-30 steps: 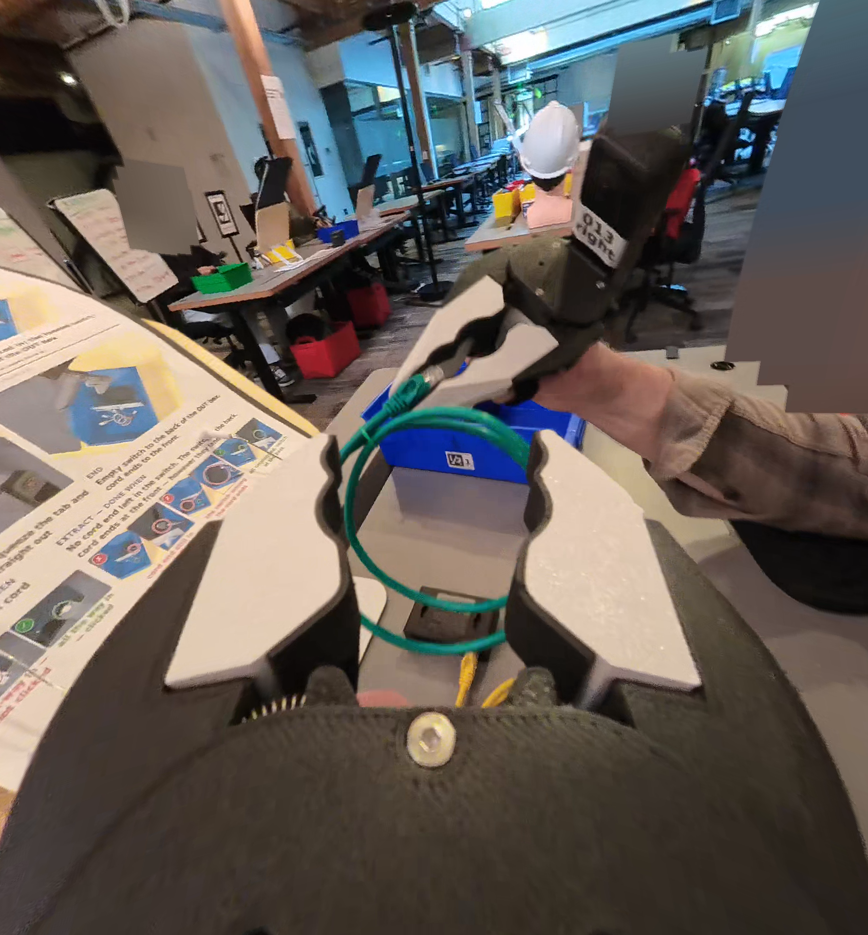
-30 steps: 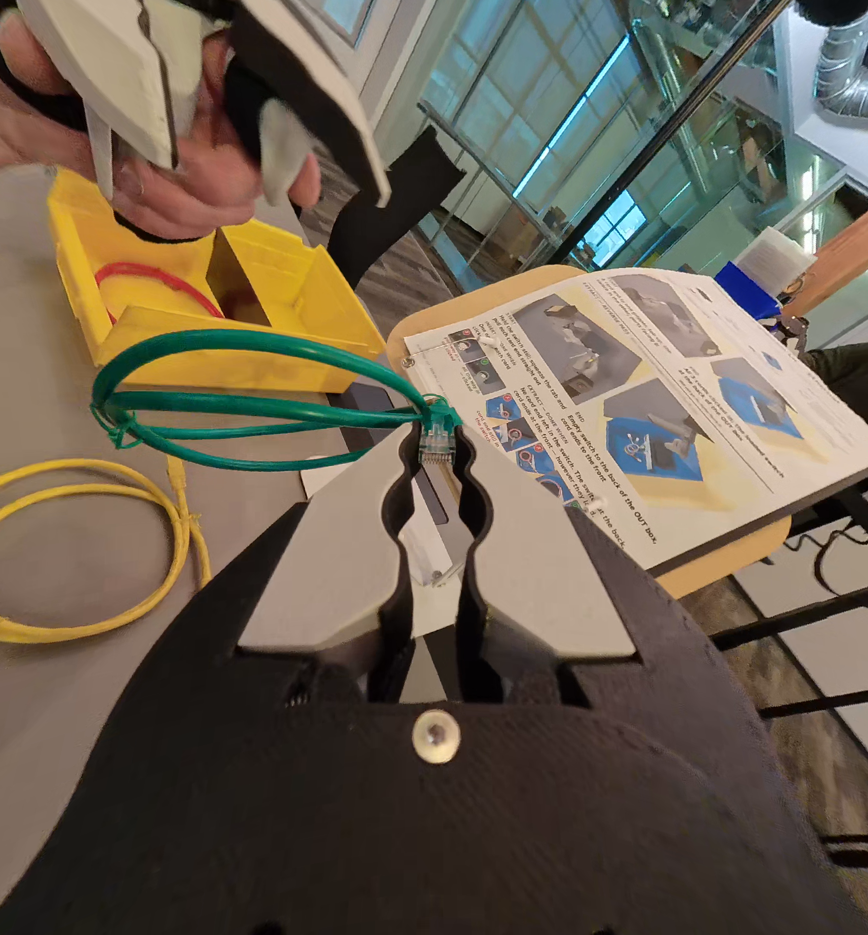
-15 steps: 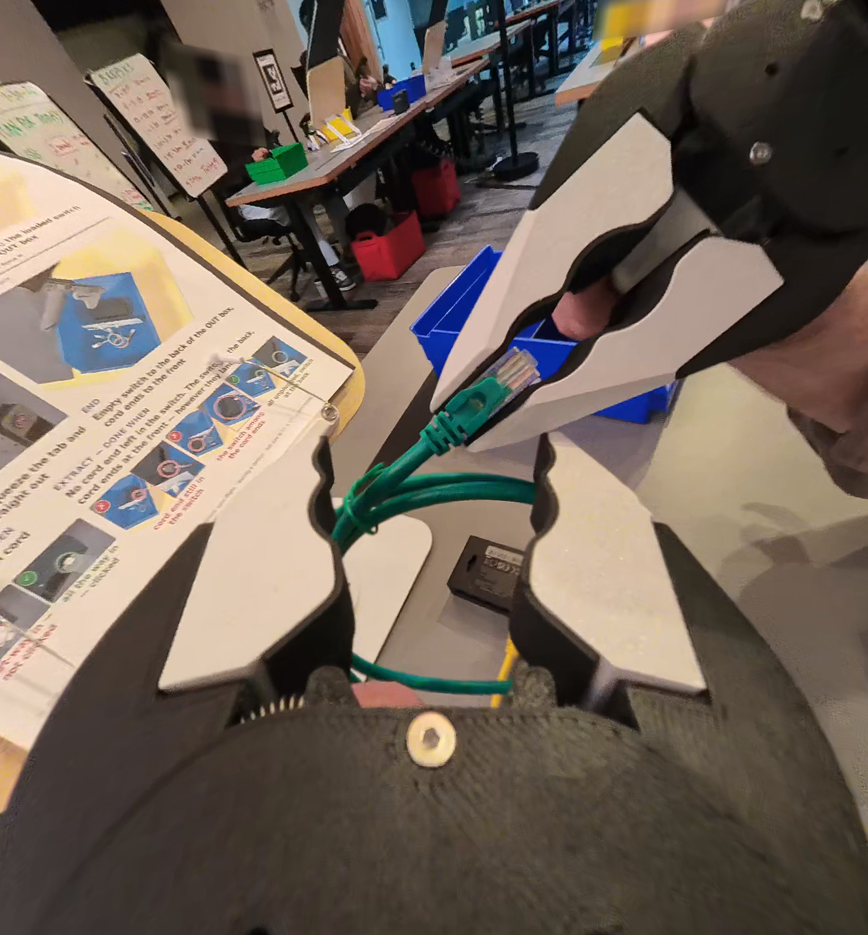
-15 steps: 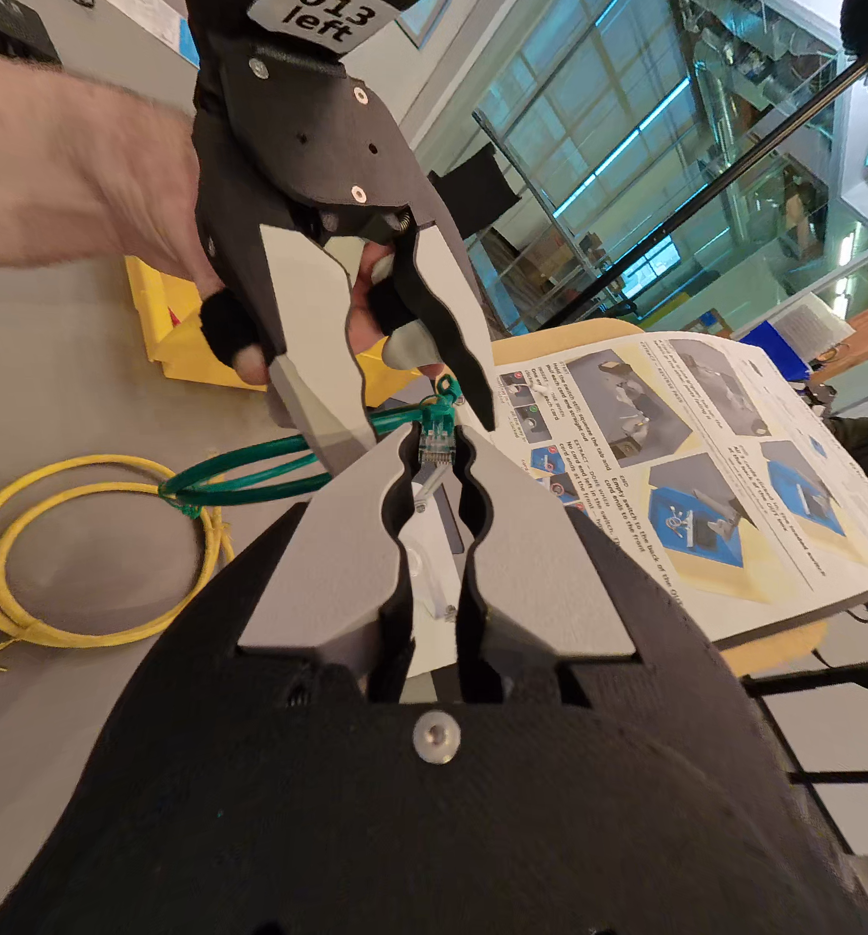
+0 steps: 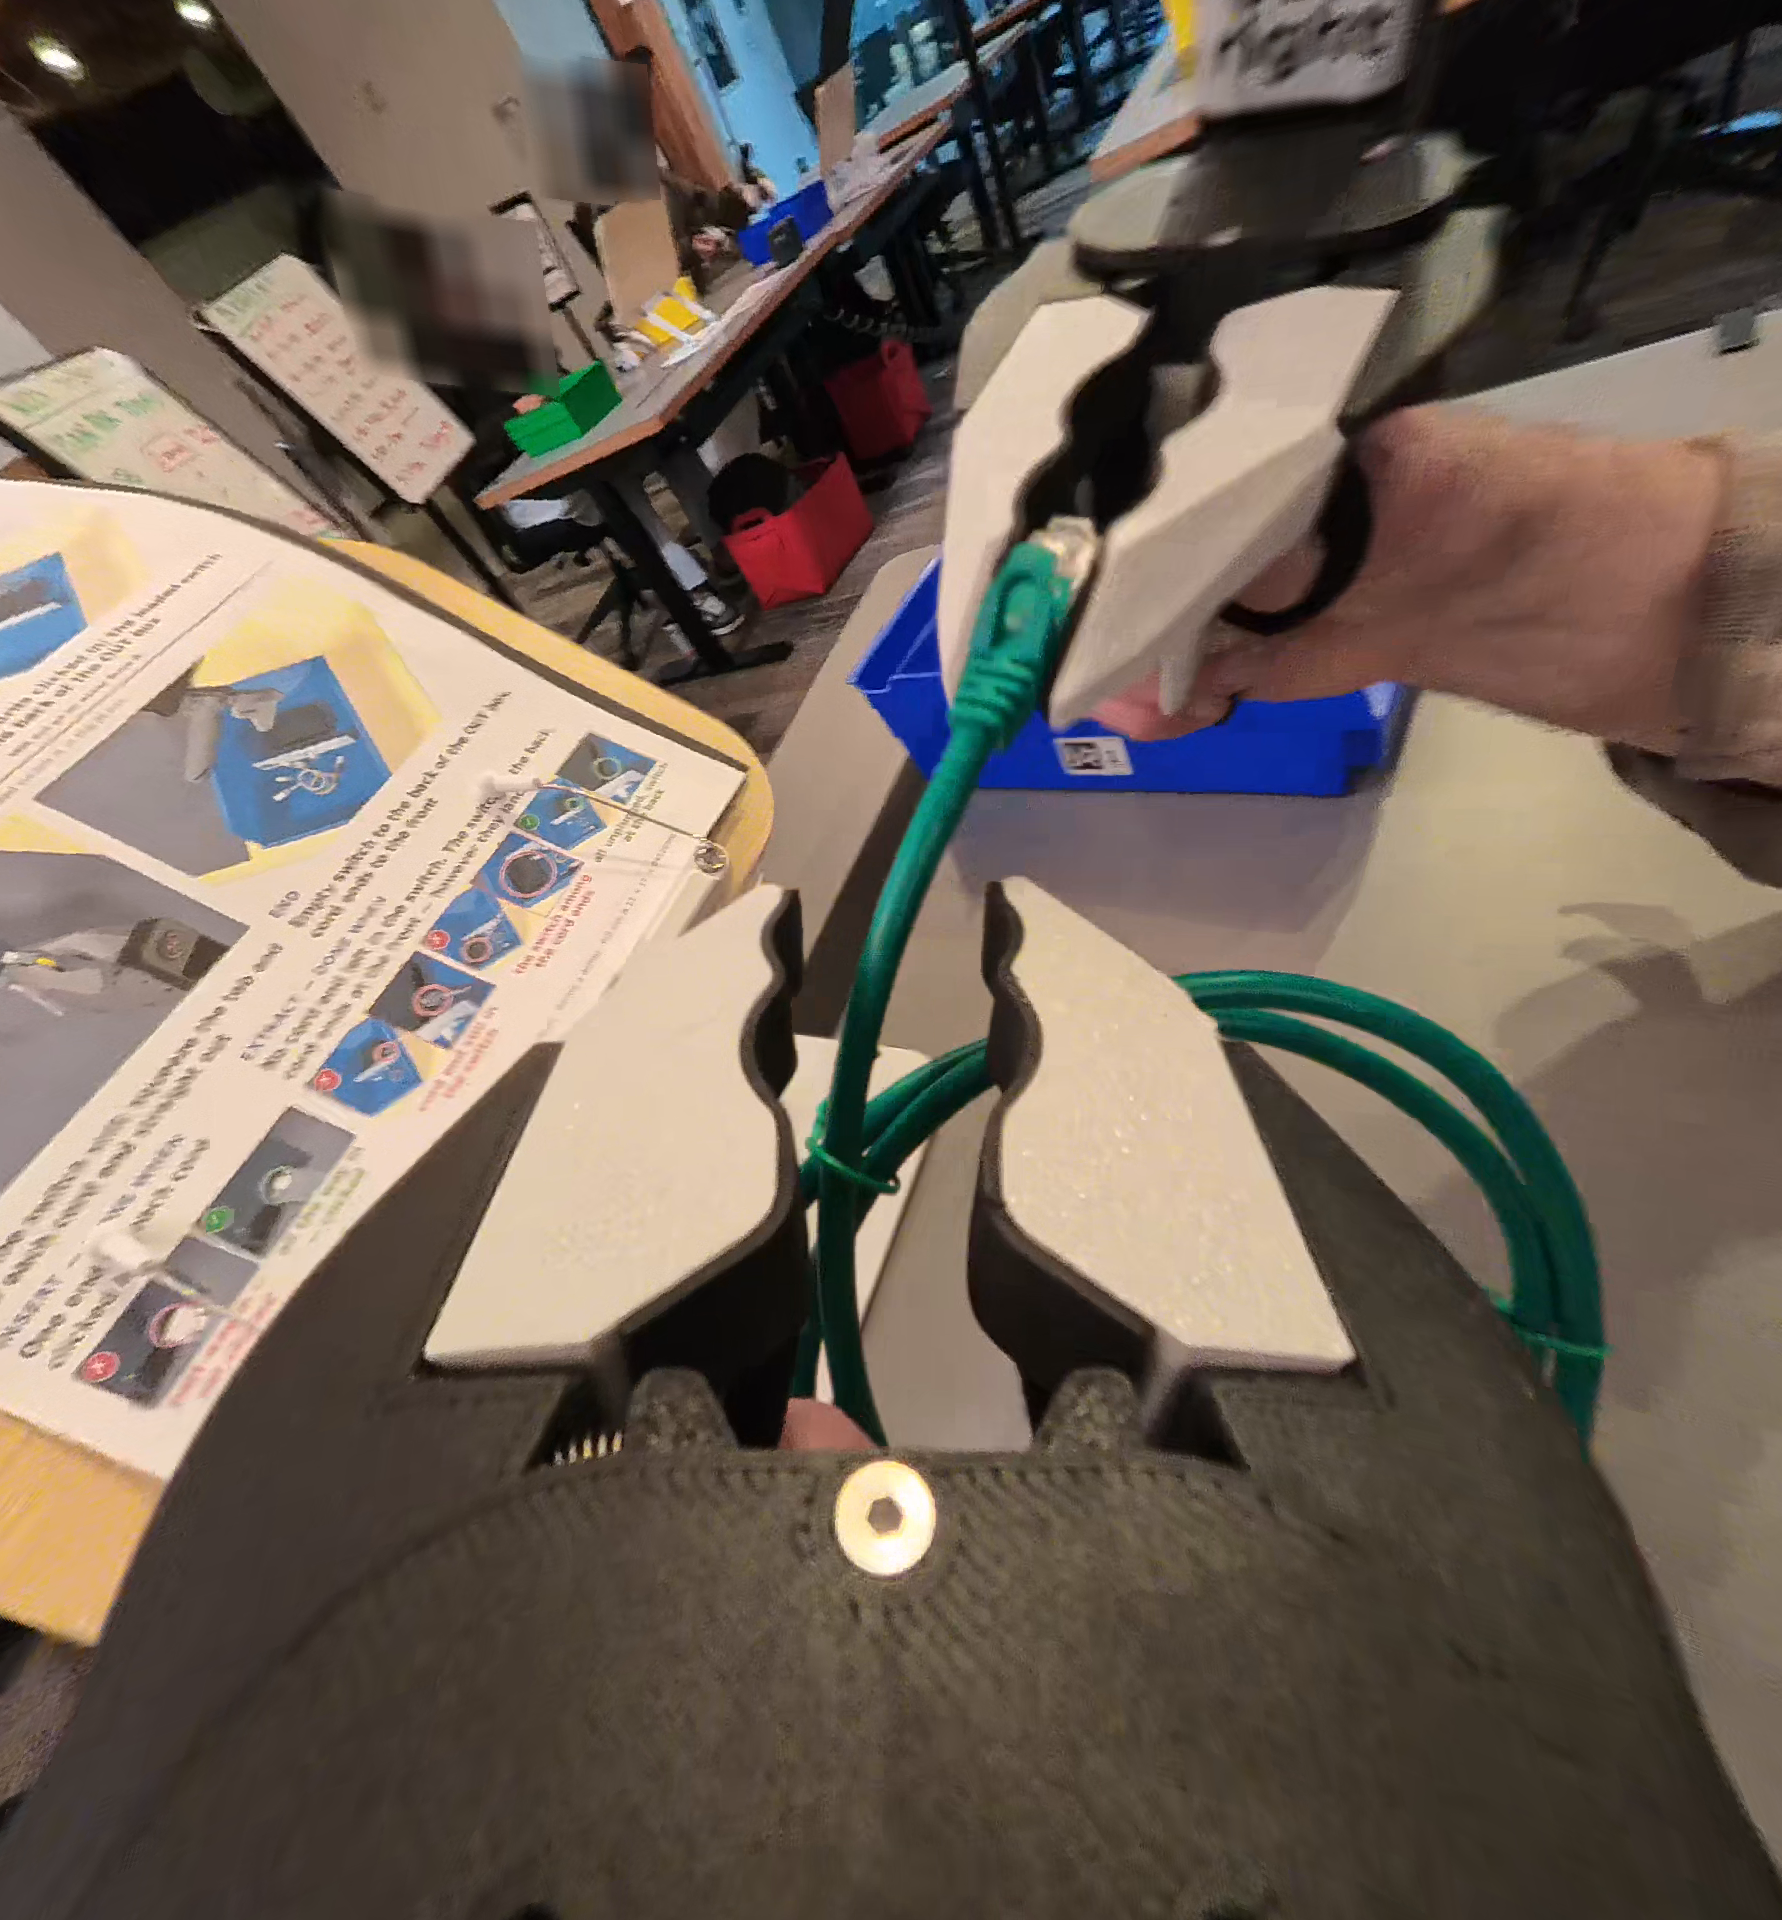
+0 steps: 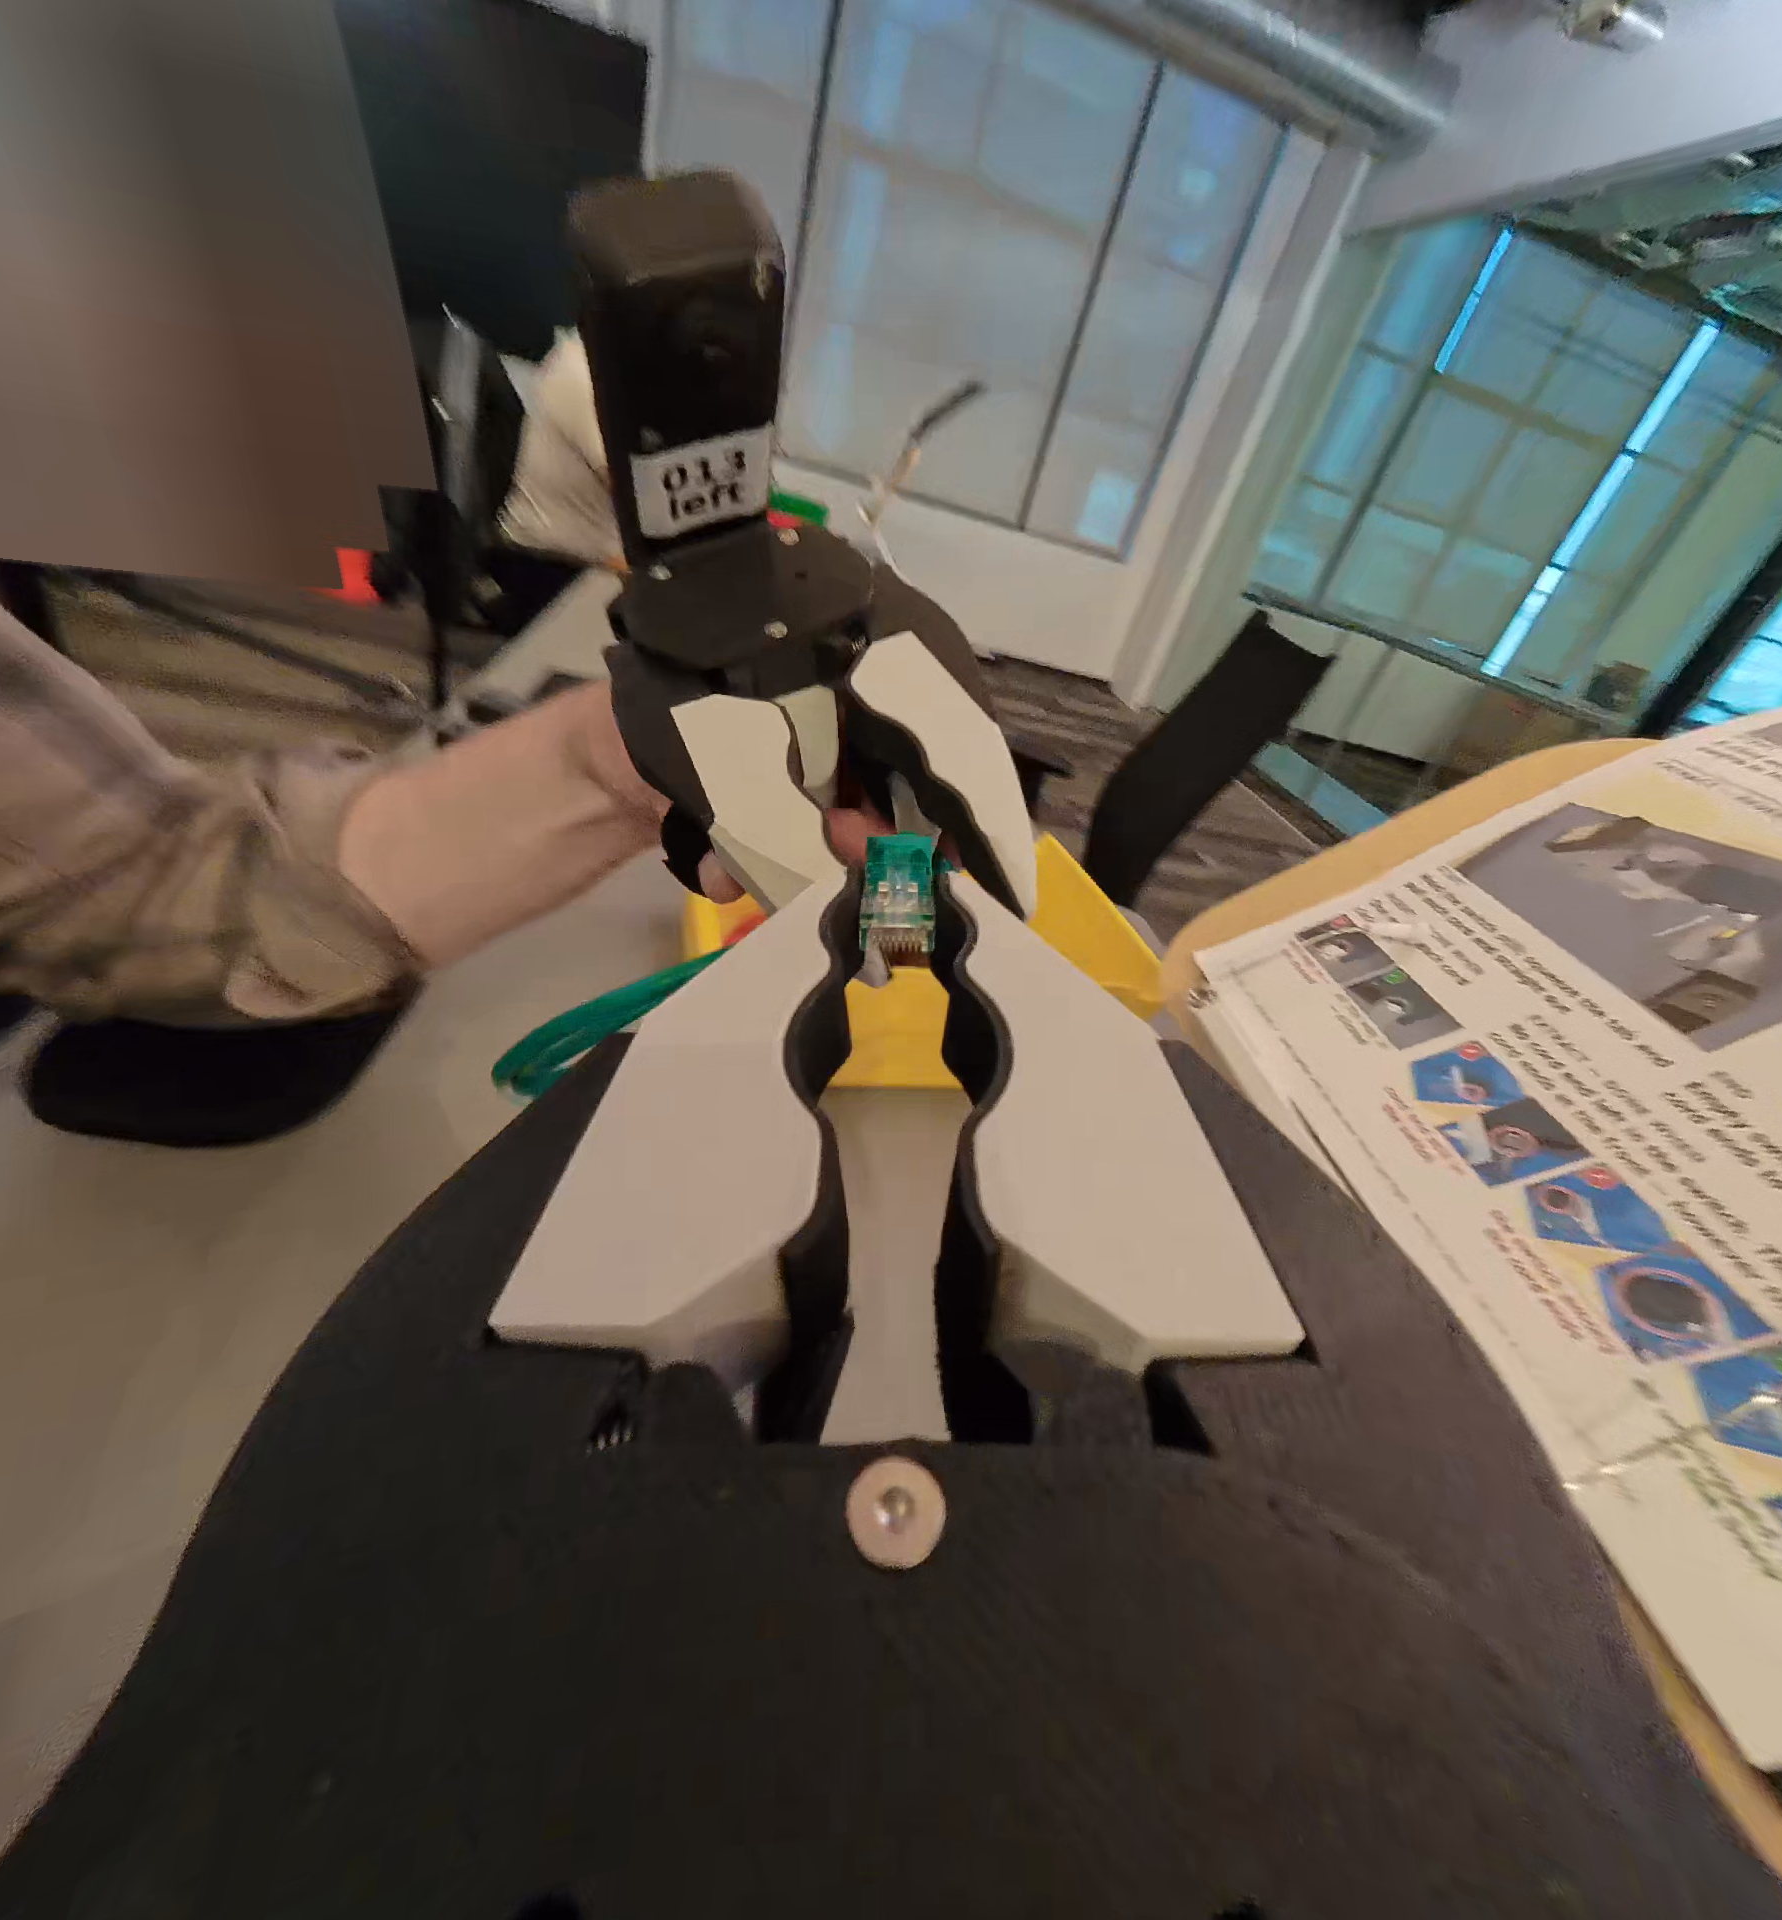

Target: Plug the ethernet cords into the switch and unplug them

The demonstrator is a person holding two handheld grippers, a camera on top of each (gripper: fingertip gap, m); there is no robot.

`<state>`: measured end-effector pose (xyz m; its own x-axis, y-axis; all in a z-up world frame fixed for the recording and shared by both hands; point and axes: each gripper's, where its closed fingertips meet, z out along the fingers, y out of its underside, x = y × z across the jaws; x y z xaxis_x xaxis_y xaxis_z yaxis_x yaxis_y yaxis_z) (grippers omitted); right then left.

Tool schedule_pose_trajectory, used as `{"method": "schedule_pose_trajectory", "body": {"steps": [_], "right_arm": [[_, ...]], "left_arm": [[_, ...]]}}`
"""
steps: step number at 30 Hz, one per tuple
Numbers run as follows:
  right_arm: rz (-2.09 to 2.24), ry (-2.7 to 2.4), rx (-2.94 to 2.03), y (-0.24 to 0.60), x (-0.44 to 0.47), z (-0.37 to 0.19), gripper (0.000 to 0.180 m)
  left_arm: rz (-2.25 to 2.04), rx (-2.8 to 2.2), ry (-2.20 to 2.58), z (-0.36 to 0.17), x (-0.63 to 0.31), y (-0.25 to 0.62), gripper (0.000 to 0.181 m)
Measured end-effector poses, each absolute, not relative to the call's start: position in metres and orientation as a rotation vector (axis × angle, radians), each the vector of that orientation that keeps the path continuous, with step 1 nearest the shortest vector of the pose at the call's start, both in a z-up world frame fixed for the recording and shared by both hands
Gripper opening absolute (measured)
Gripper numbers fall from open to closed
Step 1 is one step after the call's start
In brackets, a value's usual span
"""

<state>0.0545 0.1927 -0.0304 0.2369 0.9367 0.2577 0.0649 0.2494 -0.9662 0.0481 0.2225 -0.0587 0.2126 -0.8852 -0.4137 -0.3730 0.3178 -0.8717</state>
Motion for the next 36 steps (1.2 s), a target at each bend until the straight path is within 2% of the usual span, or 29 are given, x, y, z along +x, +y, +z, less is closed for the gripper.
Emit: {"method": "schedule_pose_trajectory", "body": {"steps": [3,12,17,23,33,36], "right_arm": [[0.945,-1.127,-1.139,0.195,0.063,-0.033,0.01],[1.031,-1.343,-1.138,0.174,0.04,-0.067,0.01],[1.112,-1.455,-1.078,0.15,0.018,-0.075,0.01],[1.293,-1.302,-0.976,0.154,0.03,-0.054,0.01],[1.361,-1.129,-0.885,0.163,0.039,-0.031,0.009],[1.328,-1.109,-0.891,0.166,0.04,-0.029,0.009]], "left_arm": [[-0.694,-1.222,1.361,-0.044,0.041,0.21,0.042],[-0.892,-1.095,1.258,0.0,0.023,0.189,0.047],[-0.977,-1.104,1.357,-0.021,0.043,0.179,0.051],[-0.961,-1.114,1.513,-0.047,0.06,0.164,0.063],[-1.088,-1.147,1.491,-0.063,0.079,0.168,0.062],[-1.144,-1.147,1.454,-0.062,0.081,0.171,0.039]]}}
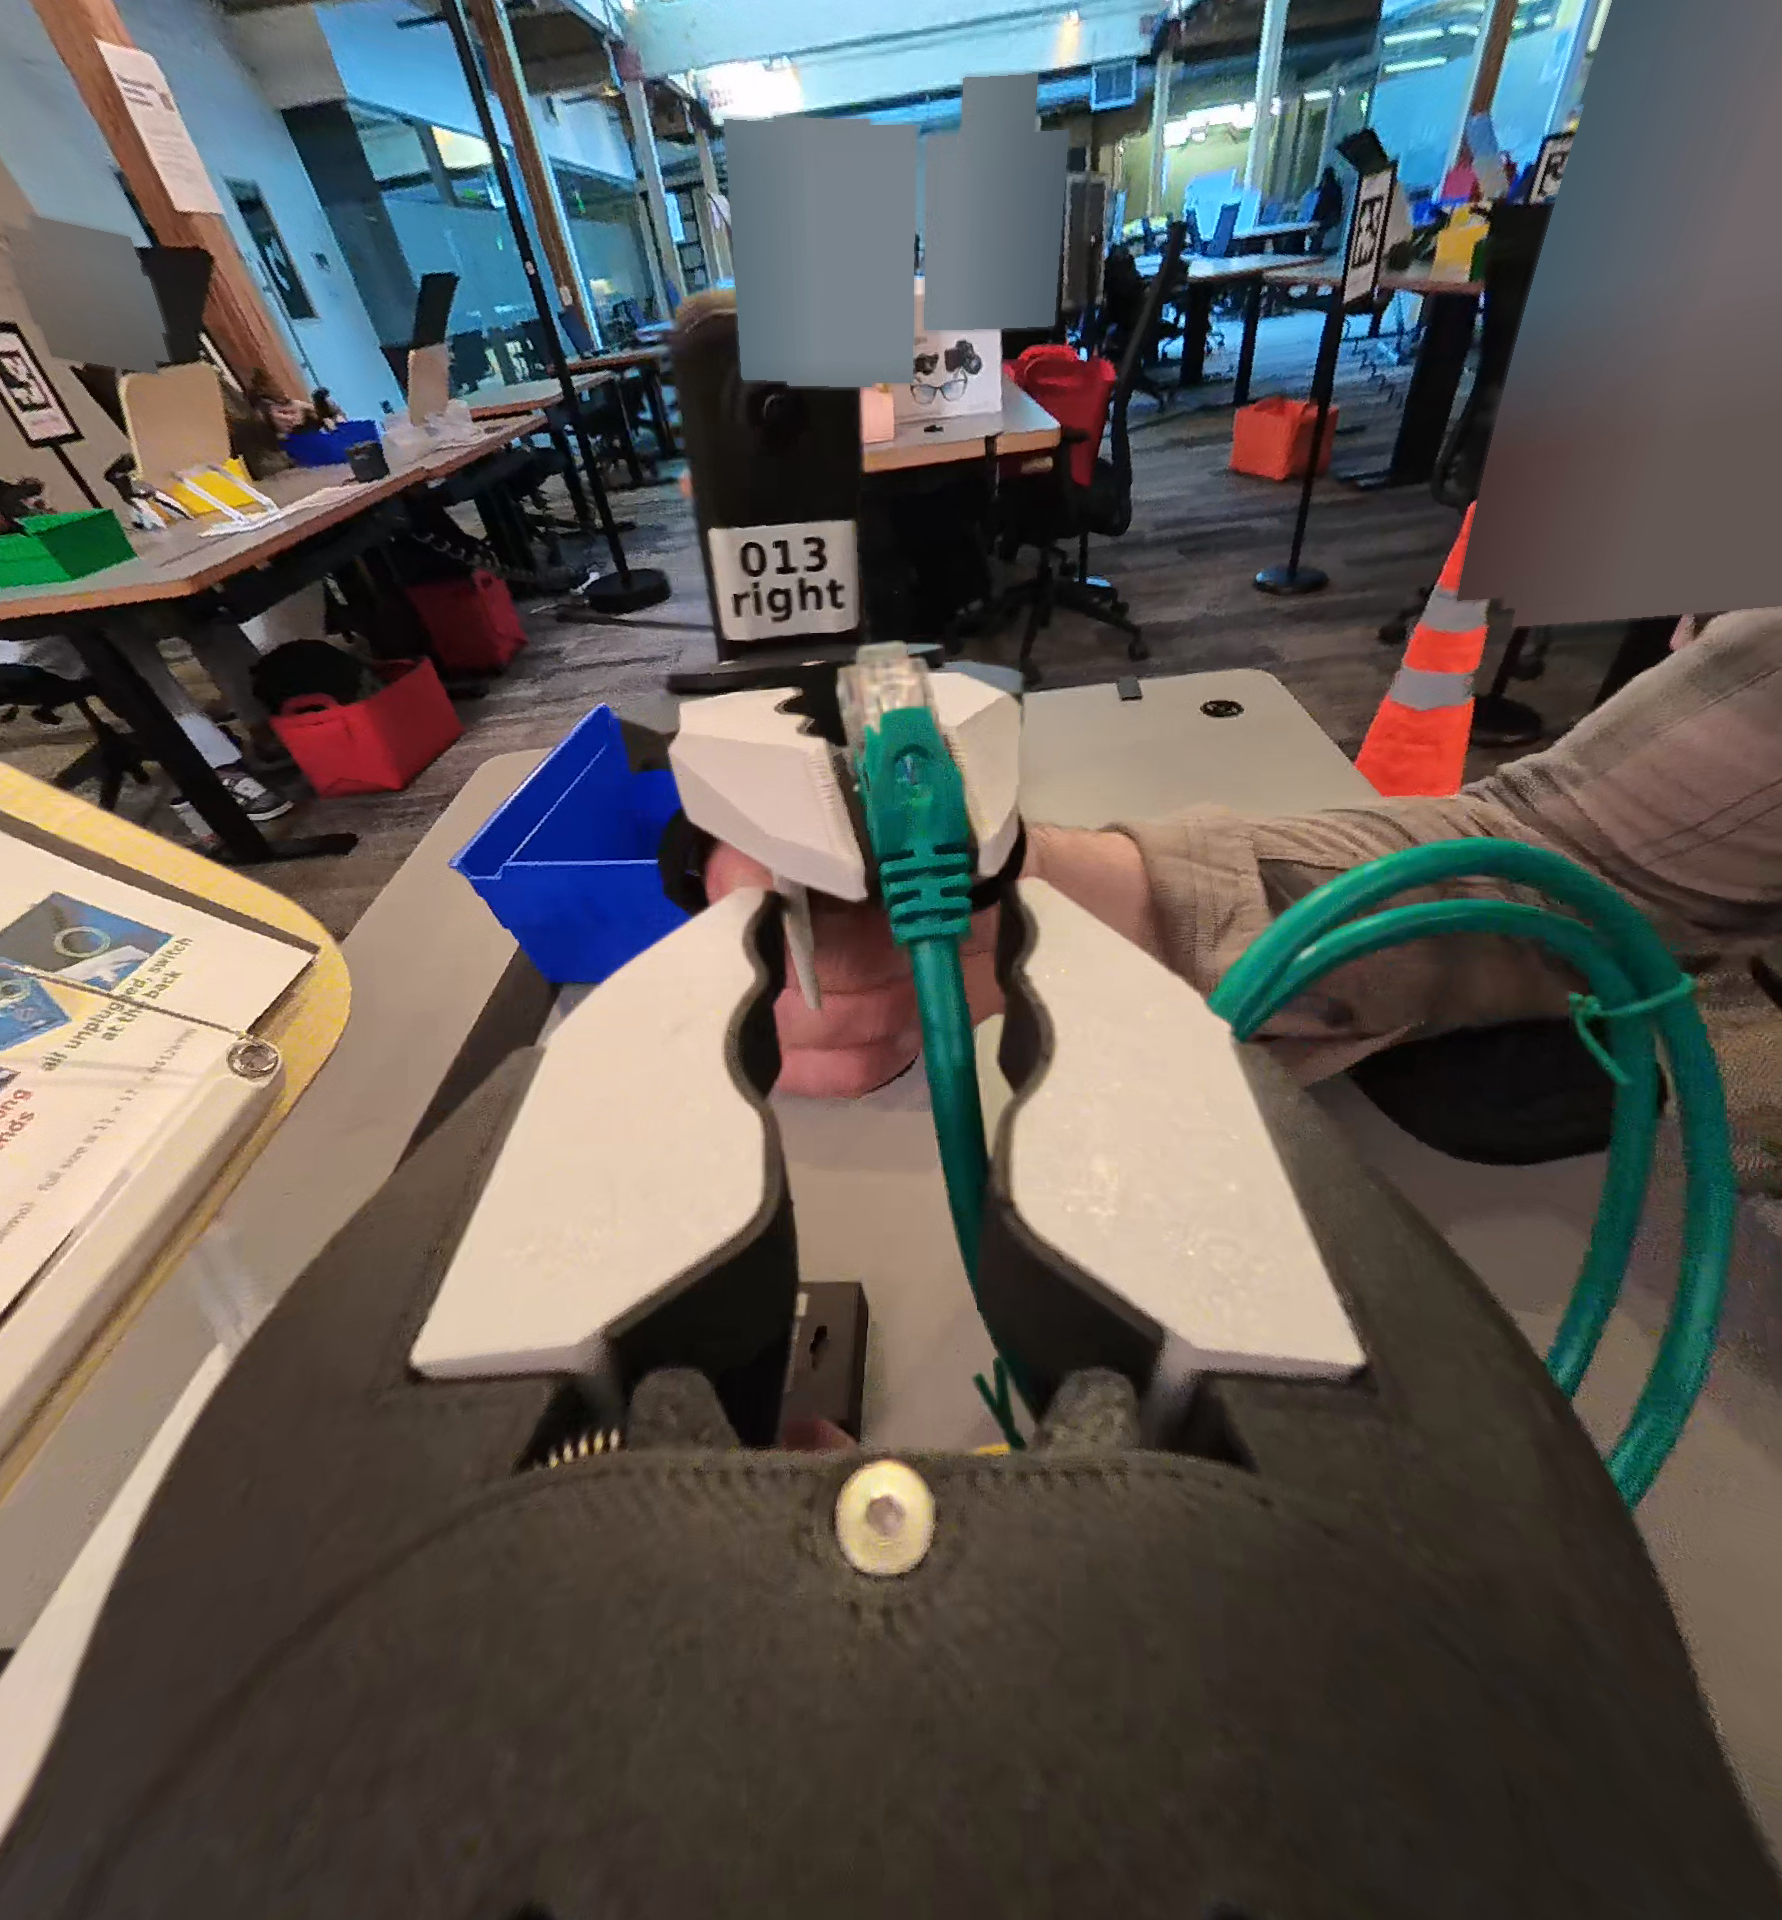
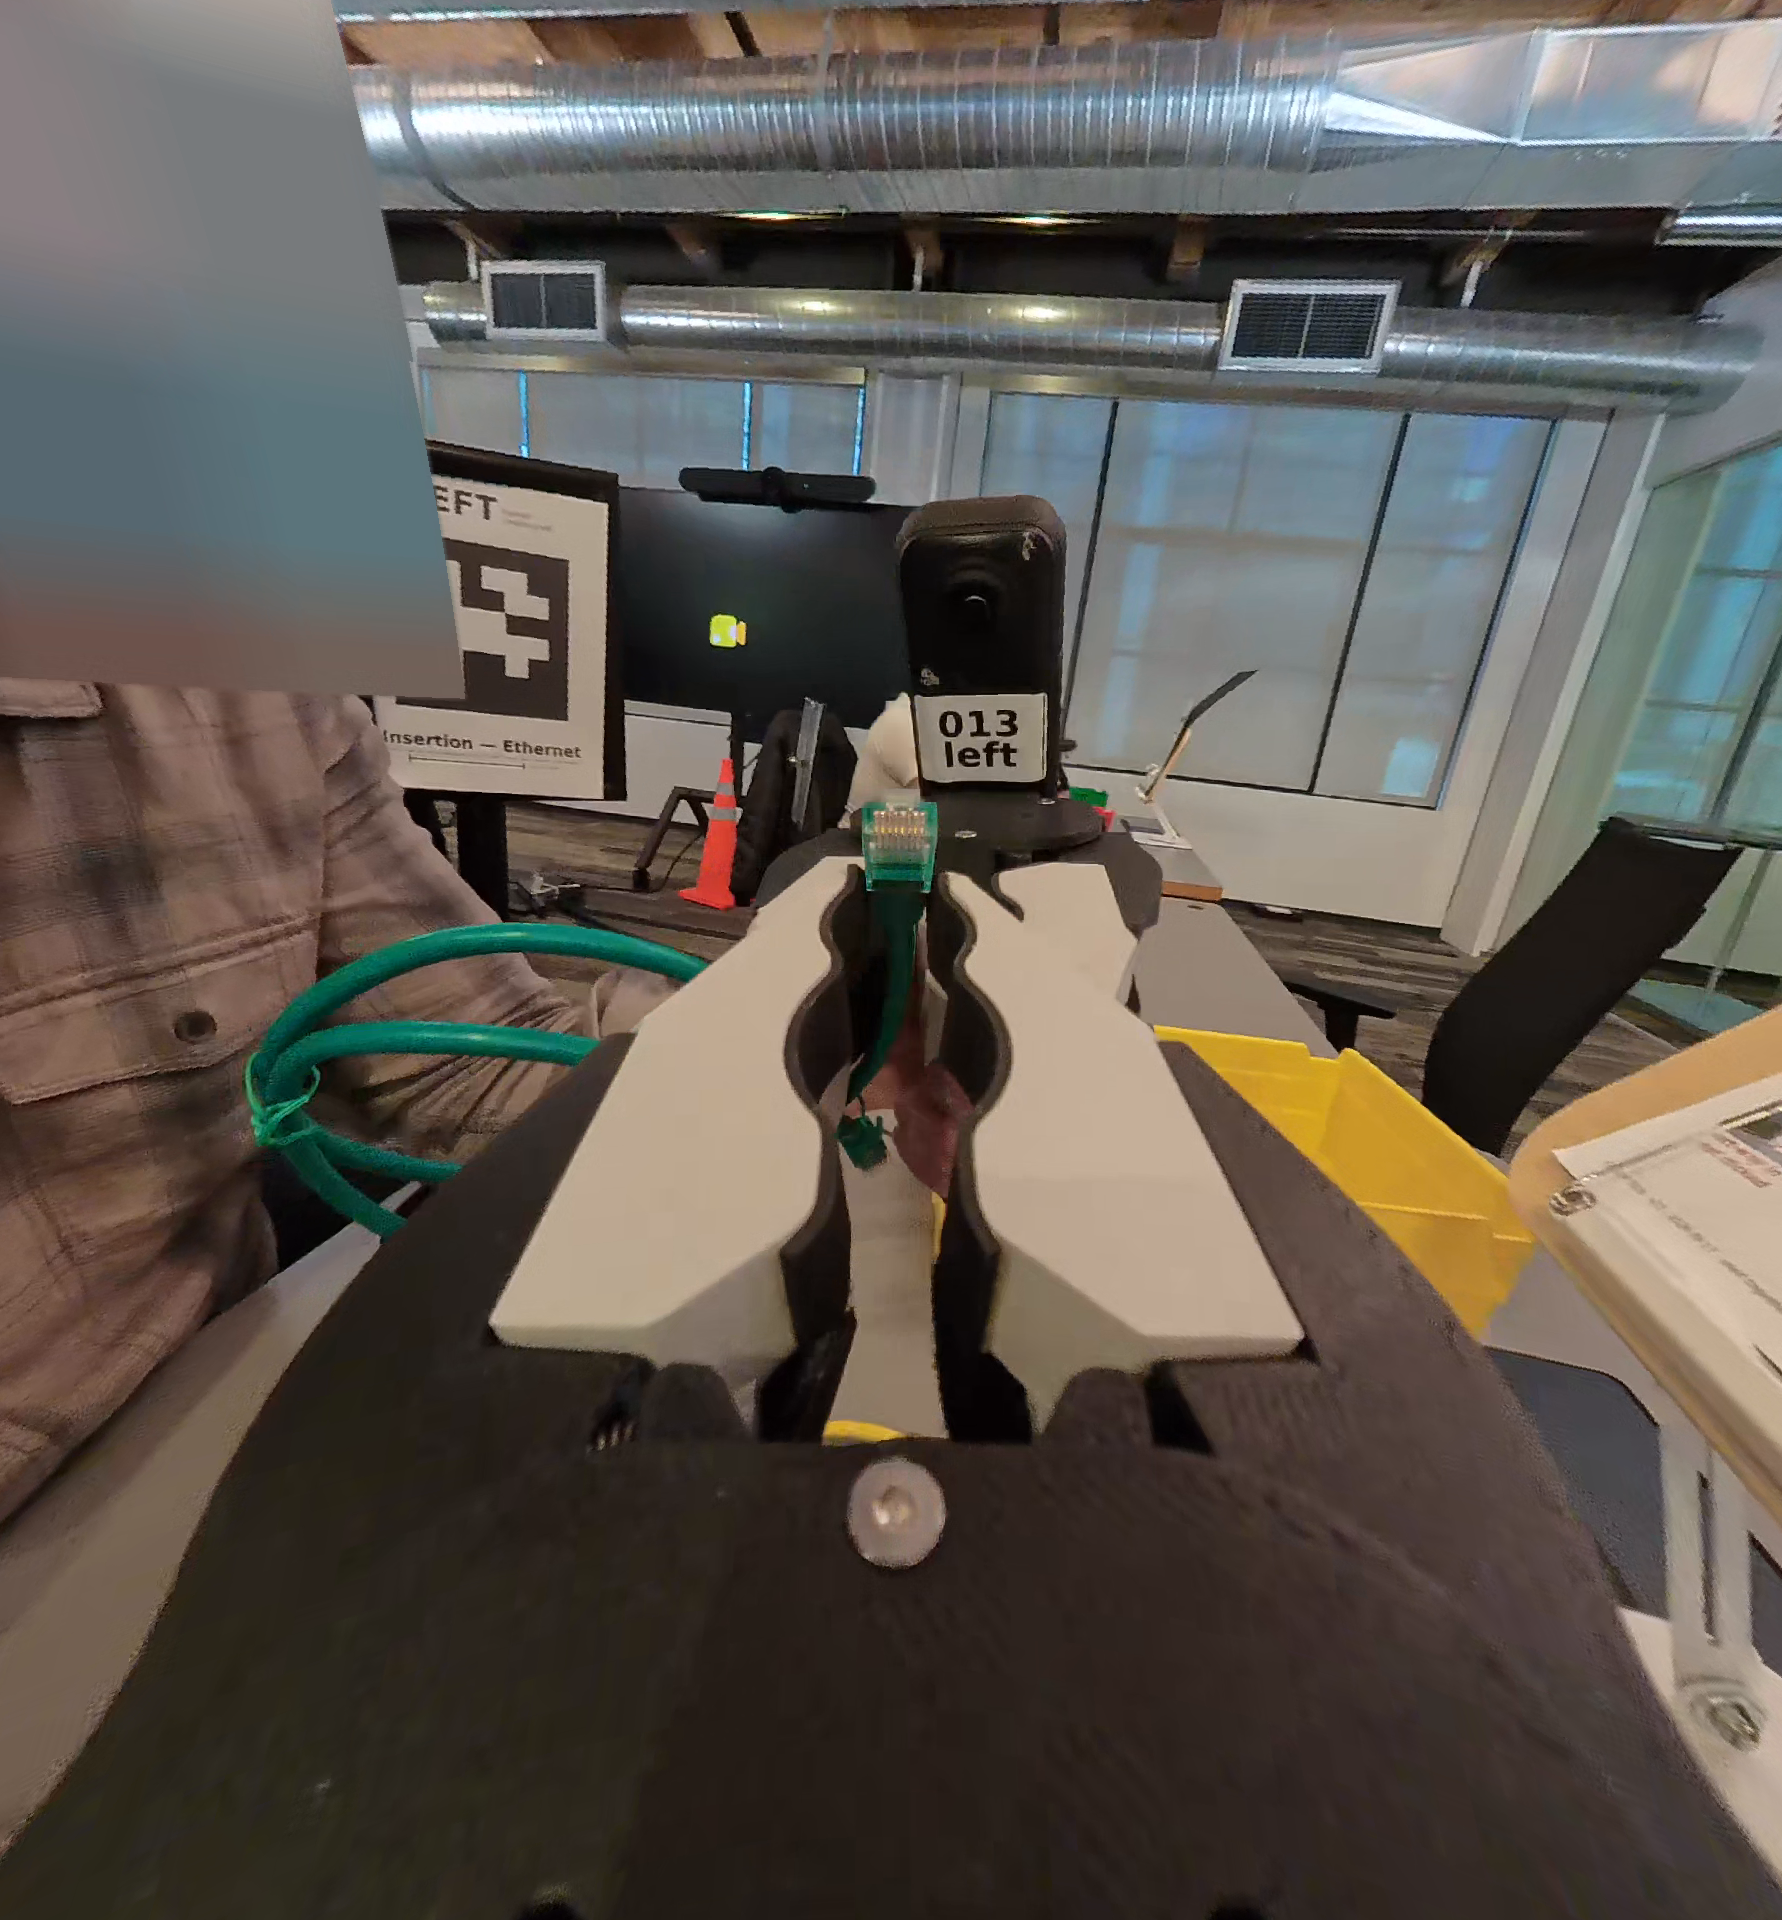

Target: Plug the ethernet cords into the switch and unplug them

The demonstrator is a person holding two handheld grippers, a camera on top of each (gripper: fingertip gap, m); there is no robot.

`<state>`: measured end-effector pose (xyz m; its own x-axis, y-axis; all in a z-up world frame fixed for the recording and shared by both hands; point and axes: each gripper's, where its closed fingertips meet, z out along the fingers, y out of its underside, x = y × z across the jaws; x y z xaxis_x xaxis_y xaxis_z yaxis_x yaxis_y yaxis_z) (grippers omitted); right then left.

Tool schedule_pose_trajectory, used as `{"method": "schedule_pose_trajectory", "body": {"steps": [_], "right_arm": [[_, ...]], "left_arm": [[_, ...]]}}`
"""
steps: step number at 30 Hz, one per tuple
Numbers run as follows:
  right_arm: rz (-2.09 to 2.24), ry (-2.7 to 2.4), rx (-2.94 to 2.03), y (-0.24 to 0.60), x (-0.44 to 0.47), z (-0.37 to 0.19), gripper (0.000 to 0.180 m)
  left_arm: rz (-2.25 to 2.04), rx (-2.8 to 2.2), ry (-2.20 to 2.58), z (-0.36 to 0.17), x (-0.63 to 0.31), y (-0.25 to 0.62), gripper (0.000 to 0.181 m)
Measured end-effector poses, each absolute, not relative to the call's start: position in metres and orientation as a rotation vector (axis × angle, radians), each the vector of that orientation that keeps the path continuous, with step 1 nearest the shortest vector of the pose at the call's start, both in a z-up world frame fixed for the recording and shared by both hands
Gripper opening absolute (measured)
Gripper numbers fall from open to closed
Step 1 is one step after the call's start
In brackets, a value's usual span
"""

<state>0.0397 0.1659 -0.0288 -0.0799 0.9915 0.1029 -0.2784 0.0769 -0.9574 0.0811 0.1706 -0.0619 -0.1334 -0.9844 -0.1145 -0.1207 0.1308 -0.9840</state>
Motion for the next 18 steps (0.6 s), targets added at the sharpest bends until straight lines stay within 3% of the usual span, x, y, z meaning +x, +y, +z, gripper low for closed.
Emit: {"method": "schedule_pose_trajectory", "body": {"steps": [5,13,18], "right_arm": [[1.242,-1.104,-0.935,0.175,0.051,-0.029,0.009],[1.129,-1.173,-1.099,0.189,0.057,-0.049,0.011],[0.434,-1.307,-1.28,0.214,0.071,-0.064,0.031]], "left_arm": [[-1.125,-1.161,1.452,-0.06,0.075,0.176,0.003],[-0.935,-1.335,1.479,-0.077,0.074,0.192,0.002],[-0.933,-1.5,1.404,-0.082,0.067,0.207,0.002]]}}
